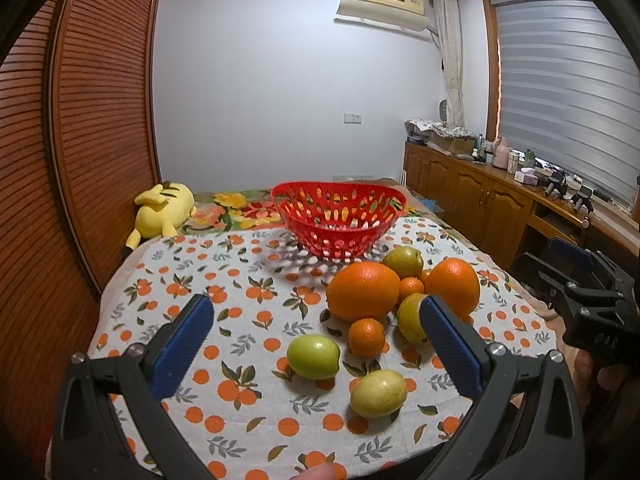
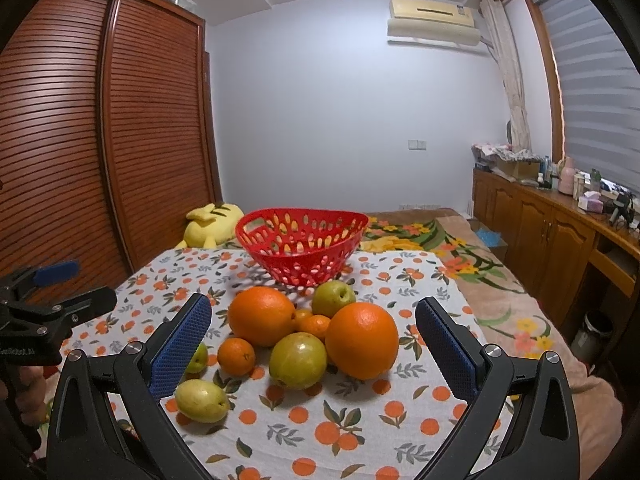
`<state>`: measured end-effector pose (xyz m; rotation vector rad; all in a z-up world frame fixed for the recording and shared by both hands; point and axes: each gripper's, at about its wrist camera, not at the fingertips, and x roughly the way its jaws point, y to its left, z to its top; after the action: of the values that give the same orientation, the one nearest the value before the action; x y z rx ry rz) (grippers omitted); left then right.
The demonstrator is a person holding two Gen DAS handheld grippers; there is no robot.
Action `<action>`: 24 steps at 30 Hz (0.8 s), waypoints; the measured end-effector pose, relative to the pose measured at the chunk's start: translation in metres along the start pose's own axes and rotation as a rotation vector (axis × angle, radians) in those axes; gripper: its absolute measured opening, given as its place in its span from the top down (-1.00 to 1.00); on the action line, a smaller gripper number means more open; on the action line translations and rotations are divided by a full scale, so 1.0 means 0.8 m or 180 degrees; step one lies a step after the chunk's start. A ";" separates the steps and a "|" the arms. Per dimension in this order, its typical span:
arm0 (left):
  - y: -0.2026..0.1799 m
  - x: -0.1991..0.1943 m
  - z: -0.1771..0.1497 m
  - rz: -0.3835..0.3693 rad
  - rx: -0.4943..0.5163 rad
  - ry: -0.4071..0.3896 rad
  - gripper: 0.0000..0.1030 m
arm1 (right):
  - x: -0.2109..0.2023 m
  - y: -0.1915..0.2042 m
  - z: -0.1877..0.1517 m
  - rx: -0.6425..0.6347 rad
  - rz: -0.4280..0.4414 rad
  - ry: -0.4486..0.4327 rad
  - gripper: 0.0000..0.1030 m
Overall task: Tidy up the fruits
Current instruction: 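Grasp the yellow lemon with the left tool while the right tool grasps the large orange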
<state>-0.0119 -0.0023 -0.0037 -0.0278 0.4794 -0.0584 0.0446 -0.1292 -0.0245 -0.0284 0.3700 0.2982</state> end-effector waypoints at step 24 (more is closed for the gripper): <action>-0.020 0.093 -0.067 -0.0551 -0.0084 0.0820 -0.78 | 0.036 -0.027 -0.033 0.0046 -0.0042 0.0303 -1.00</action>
<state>0.0285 -0.0240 -0.0847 -0.0884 0.7346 -0.2273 0.0675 -0.1437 -0.0599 -0.0309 0.4662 0.2819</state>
